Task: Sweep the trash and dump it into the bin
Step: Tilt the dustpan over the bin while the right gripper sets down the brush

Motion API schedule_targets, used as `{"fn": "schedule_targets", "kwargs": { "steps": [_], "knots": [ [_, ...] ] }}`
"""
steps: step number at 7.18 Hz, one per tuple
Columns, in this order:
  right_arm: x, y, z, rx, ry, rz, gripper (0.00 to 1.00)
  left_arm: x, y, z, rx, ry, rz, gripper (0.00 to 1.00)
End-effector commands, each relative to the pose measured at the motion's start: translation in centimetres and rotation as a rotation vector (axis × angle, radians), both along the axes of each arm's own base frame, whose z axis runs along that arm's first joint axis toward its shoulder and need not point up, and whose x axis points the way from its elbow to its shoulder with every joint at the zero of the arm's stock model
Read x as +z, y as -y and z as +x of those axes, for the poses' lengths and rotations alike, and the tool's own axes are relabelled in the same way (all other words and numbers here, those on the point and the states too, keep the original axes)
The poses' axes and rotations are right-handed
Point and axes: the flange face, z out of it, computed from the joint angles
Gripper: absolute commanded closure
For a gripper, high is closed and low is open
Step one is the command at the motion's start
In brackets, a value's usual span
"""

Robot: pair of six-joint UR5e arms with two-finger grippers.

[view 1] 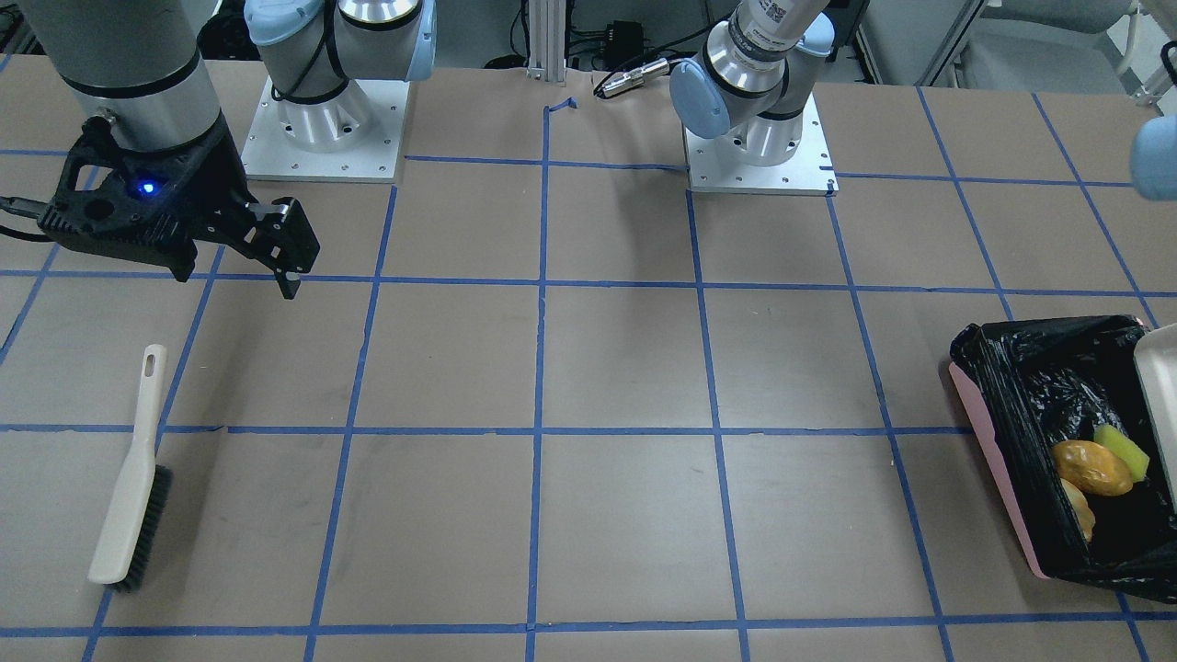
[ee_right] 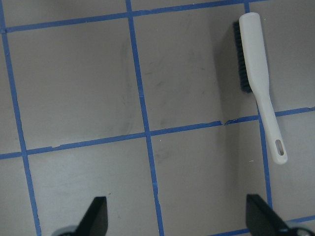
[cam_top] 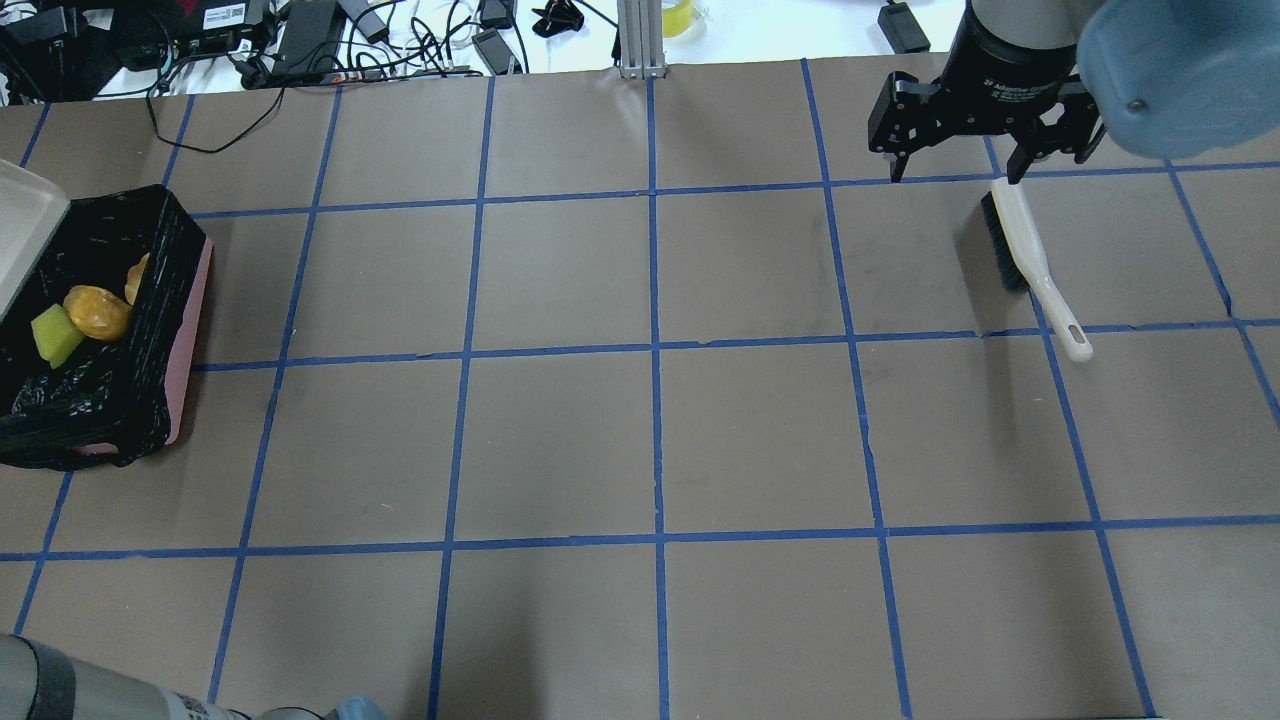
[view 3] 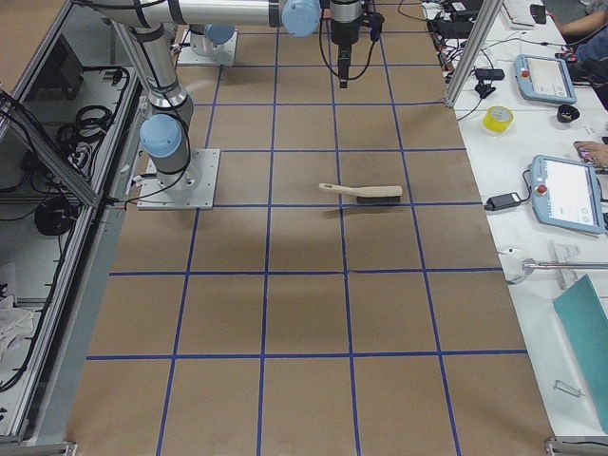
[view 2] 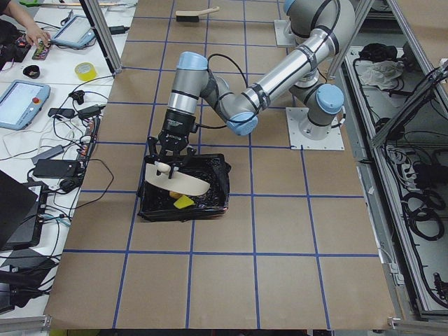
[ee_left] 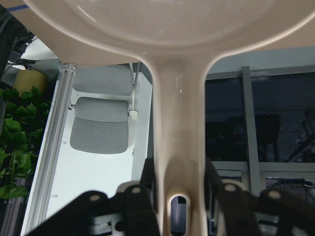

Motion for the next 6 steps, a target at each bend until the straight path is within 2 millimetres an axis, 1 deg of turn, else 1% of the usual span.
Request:
{"fn": "schedule_targets", "kwargs": {
  "steps": [1,2,3,4,5,6],
  "knots": [
    [0.1,0.0,0.2,0.009,0.008,-0.003,0.0,2.0,0.4,0.2,-0.06,-0.19,0.052,1.0],
    [0.0,-0.1,0.2,0.008,0.009,-0.001,0.0,1.2,0.7,-0.7,-0.11,-0.331,0.028,1.0],
    [0.0,-0.1,0.2,0.008,0.009,-0.001,0.0,0.1,0.9,-1.6,-0.059,-0.467,0.003,1.0],
    [0.0,-0.1,0.2,0.01,0.009,-0.001,0.0,-1.1,1.4,-3.5,-0.044,-0.653,-0.022,1.0],
    [0.0,-0.1,0.2,0.01,0.009,-0.001,0.0,-1.9,1.8,-5.1,-0.003,-0.801,-0.046,1.0],
    [0.0,-0.1,0.2,0.009,0.008,0.0,0.0,-2.8,3.0,-8.2,0.028,-0.856,-0.03,1.0]
  ]
}}
